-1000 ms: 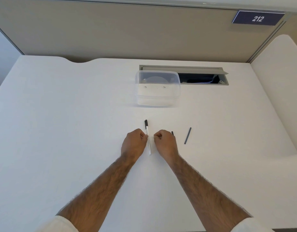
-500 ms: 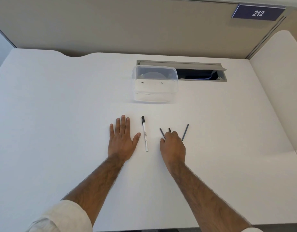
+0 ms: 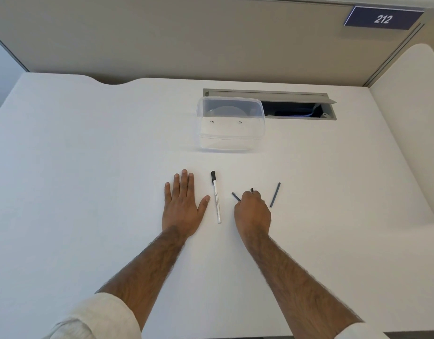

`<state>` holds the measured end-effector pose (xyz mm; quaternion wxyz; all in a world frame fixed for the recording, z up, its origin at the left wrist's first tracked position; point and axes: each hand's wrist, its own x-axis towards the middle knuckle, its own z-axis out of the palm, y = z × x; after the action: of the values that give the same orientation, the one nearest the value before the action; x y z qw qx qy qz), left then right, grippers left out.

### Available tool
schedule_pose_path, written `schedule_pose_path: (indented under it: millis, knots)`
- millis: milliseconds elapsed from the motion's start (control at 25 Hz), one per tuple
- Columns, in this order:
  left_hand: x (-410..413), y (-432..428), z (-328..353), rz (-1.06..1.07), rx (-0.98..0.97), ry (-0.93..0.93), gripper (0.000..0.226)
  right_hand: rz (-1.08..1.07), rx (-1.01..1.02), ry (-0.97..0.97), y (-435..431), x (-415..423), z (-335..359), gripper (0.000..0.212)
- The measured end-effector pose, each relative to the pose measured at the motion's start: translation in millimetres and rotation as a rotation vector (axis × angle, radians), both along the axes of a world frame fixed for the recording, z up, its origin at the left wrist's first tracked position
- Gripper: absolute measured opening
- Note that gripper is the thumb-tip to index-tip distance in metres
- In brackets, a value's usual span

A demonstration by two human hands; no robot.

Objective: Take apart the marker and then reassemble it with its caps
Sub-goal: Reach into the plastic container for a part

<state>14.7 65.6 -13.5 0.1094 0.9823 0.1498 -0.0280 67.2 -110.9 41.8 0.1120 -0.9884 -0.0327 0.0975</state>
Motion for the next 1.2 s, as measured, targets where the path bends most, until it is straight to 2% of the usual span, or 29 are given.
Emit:
schedule_pose_path:
  millis: [160, 320, 480, 560, 720, 920, 1080, 1200]
  knots:
    - [0, 0, 1, -0.006, -0.002, 0.006, 0.081, -0.023, 0.007, 0.002, 0, 1, 4, 0.013]
    - [0, 0, 2, -0.005, -0.010, 0.010, 0.081, -0.034, 0.103, -0.062, 5, 14, 26, 0.012]
    - [0, 1, 2, -0.005, -0.013, 0.008, 0.081, 0.049, 0.241, -0.217, 21, 73, 60, 0.010]
    - [0, 1, 1, -0.006, -0.013, 0.014, 0.081, 0.128, 0.271, -0.234, 34, 119, 74, 0.010]
    - [-1, 1, 1, -0.003, -0.004, 0.005, 0.079, 0.321, 0.121, -0.185, 59, 201, 83, 0.013]
    - [0, 1, -2, -0.001, -0.001, 0.001, 0.080, 0.616, -0.148, -0.164, 77, 261, 64, 0.017]
    - [1, 1, -2, 0.002, 0.001, -0.006, 0.080, 0.734, -0.255, -0.196, 86, 284, 48, 0.009]
    - [1, 1, -2, -0.002, 0.001, -0.011, 0.081, 0.754, -0.272, -0.198, 91, 294, 39, 0.013]
